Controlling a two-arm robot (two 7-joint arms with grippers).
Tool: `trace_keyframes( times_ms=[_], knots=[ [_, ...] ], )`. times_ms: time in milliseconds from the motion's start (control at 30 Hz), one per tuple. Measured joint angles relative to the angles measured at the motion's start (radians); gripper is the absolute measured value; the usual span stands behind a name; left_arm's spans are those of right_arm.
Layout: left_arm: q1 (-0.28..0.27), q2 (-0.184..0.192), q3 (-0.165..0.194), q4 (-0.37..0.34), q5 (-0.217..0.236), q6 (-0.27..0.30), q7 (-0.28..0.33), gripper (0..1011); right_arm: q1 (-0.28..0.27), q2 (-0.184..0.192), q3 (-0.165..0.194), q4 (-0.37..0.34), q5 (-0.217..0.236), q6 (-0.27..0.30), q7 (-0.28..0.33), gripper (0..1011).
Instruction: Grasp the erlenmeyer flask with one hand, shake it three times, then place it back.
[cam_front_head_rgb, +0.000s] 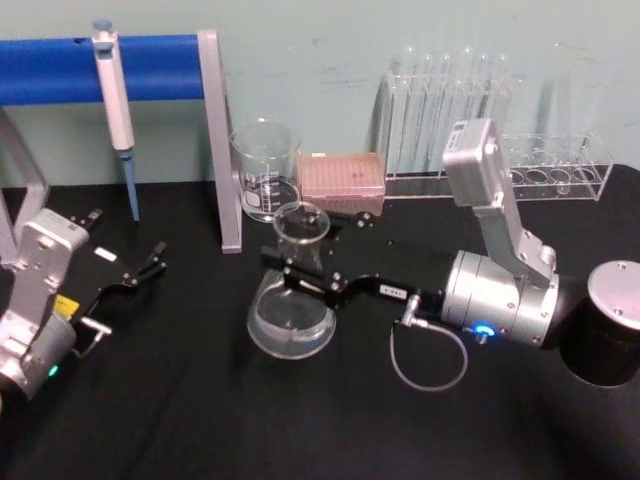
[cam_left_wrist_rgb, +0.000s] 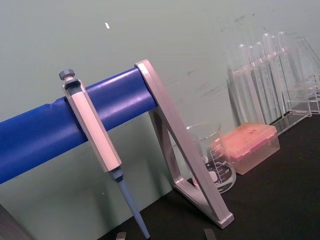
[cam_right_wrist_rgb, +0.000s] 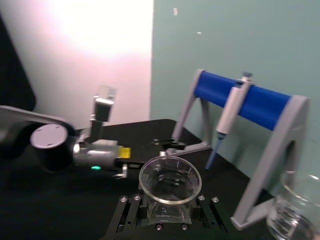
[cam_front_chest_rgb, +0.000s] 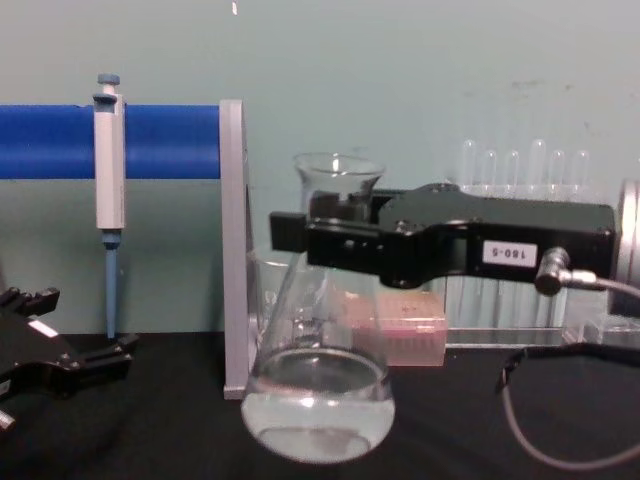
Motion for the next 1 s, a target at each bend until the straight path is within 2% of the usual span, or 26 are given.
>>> trace_keyframes(
  times_ms=[300,667,1000],
  knots=[
    [0.0,0.0,0.0,0.0,0.0,0.0,0.0,1001,0.002,-0.017,0.039,0.038,-0.012,-0.004,-0.073,453],
    [0.0,0.0,0.0,0.0,0.0,0.0,0.0,1001,-0.005,-0.038,0.109,0.086,-0.063,-0.011,-0.174,453],
    [0.0,0.0,0.0,0.0,0.0,0.0,0.0,1001,-0.021,-0.046,0.163,0.098,-0.094,-0.012,-0.215,453]
  ],
)
